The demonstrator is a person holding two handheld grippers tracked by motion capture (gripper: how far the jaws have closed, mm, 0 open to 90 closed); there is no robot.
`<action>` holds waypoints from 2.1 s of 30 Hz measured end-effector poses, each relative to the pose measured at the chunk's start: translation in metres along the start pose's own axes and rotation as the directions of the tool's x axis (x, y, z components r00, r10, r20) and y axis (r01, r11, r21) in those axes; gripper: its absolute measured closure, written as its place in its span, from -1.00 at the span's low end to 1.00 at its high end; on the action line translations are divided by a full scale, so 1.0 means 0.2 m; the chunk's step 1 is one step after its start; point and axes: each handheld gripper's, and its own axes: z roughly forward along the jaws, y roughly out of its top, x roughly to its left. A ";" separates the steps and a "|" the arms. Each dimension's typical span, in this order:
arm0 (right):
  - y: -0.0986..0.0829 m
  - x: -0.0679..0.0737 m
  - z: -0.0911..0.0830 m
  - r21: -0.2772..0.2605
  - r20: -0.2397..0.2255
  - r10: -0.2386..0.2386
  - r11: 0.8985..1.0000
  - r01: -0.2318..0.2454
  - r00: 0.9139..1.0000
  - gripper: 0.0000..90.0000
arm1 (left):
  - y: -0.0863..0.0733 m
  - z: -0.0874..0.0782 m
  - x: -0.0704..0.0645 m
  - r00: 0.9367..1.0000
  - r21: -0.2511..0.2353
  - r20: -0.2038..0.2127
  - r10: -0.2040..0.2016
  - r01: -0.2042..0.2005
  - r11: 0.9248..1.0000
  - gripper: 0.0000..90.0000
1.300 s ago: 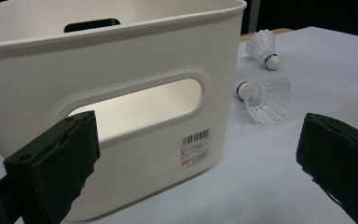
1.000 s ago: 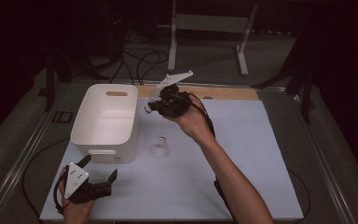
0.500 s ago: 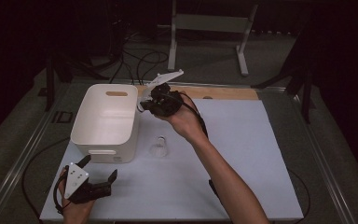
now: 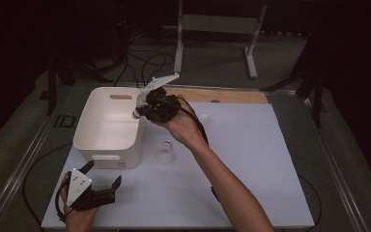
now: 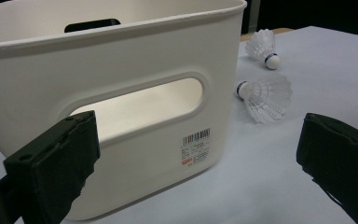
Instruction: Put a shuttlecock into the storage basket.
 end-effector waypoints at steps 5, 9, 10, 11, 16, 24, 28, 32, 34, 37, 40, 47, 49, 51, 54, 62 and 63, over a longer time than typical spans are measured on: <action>0.01 0.03 0.03 0.002 -0.016 -0.013 1.000 0.013 1.000 0.98 | 0.00 0.00 0.00 1.000 0.000 0.000 0.000 0.000 1.000 -1.00; 0.02 0.05 0.05 0.008 -0.028 -0.025 1.000 0.026 0.999 0.98 | 0.00 0.00 0.00 1.000 0.000 0.000 0.001 -0.001 1.000 -1.00; 0.02 0.06 0.06 0.006 -0.029 -0.028 1.000 0.028 0.999 0.98 | 0.00 0.00 0.00 1.000 0.000 0.000 0.000 0.000 1.000 -1.00; 0.02 0.06 0.07 0.008 -0.033 -0.026 1.000 0.026 0.999 0.98 | 0.00 0.00 0.00 1.000 0.000 -0.001 0.000 0.000 1.000 -1.00; 0.03 0.09 0.10 0.012 -0.051 -0.038 0.999 0.039 0.998 0.96 | 0.00 0.00 0.00 1.000 -0.001 0.000 -0.003 0.003 1.000 -1.00; 0.03 0.09 0.12 0.008 -0.086 -0.016 1.000 0.017 0.996 -0.22 | 0.00 -0.01 0.01 1.000 0.000 -0.001 0.002 -0.002 1.000 -1.00; 0.02 0.07 0.10 0.004 -0.083 0.012 1.000 -0.012 0.996 -0.31 | 0.00 -0.01 0.01 1.000 0.000 -0.001 0.000 0.000 1.000 -1.00; -0.01 0.02 0.07 0.007 -0.041 0.020 1.000 -0.020 0.999 -0.58 | 0.00 0.00 0.01 1.000 0.002 -0.001 -0.001 0.001 1.000 -1.00; -0.02 0.01 0.06 0.008 -0.030 0.024 1.000 -0.024 0.999 -0.61 | 0.00 0.00 0.00 1.000 0.002 0.001 -0.001 0.001 1.000 -1.00; -0.05 -0.03 0.03 0.014 -0.003 0.037 0.999 -0.037 0.999 -0.69 | 0.00 0.00 0.01 1.000 0.007 0.001 0.002 -0.002 1.000 -1.00; -0.06 -0.06 0.00 0.013 0.009 0.046 0.999 -0.046 0.999 -0.69 | 0.00 0.00 0.00 1.000 0.006 0.000 0.001 -0.001 1.000 -1.00; -0.09 -0.11 -0.04 0.006 0.034 0.065 0.998 -0.065 0.997 -0.75 | 0.00 0.00 0.01 1.000 0.009 -0.001 0.004 -0.004 1.000 -1.00; -0.10 -0.12 -0.05 0.002 0.037 0.064 0.998 -0.064 0.997 -0.76 | 0.00 0.00 0.01 1.000 0.009 -0.002 0.003 -0.003 1.000 -1.00; -0.10 -0.13 -0.06 -0.002 0.037 0.064 0.998 -0.064 0.997 -0.77 | 0.00 0.01 0.01 1.000 0.008 -0.003 0.002 -0.002 1.000 -1.00; -0.14 -0.17 -0.08 -0.021 0.052 0.078 0.997 -0.077 0.996 -0.79 | 0.00 0.01 0.01 1.000 0.010 -0.004 0.002 -0.002 1.000 -1.00; -0.17 -0.21 -0.12 -0.044 0.076 0.086 0.996 -0.083 0.993 -0.79 | 0.00 0.01 0.01 1.000 0.008 -0.003 0.001 -0.001 1.000 -1.00; -0.18 -0.21 -0.12 -0.044 0.079 0.082 0.996 -0.079 0.993 -0.79 | 0.00 0.01 0.01 1.000 0.008 -0.003 0.002 -0.002 1.000 -1.00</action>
